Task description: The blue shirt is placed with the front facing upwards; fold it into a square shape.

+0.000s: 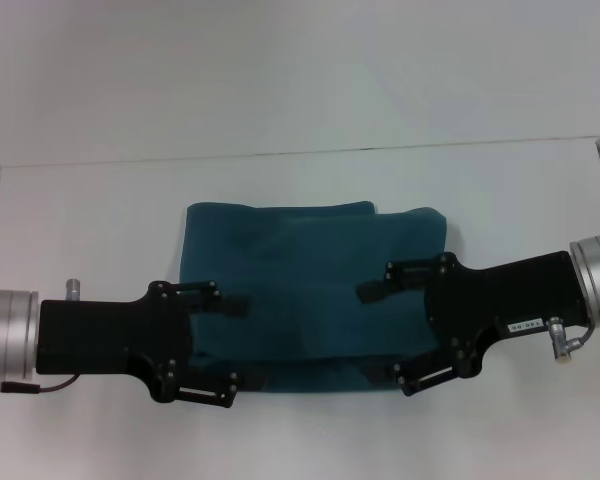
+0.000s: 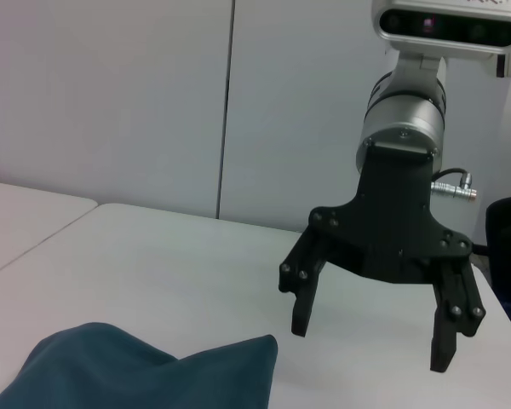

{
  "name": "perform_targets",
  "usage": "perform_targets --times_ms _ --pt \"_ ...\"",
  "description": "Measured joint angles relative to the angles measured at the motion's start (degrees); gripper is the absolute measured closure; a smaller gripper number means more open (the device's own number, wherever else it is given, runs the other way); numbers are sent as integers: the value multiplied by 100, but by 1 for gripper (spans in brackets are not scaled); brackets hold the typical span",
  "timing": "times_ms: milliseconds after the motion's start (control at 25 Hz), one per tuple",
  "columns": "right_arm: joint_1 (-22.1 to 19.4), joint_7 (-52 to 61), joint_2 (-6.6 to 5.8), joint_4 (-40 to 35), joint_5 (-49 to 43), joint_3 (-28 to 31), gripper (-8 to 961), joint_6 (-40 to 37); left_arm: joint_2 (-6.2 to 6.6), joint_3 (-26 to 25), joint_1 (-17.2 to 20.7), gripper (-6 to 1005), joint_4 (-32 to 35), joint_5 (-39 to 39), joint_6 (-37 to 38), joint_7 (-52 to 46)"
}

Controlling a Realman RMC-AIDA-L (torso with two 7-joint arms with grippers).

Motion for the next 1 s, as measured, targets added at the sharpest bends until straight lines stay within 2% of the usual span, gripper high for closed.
perform_targets --times_ms 1000 --pt "-2 48 35 77 65 -5 46 85 -27 -9 68 124 0 116 -107 -25"
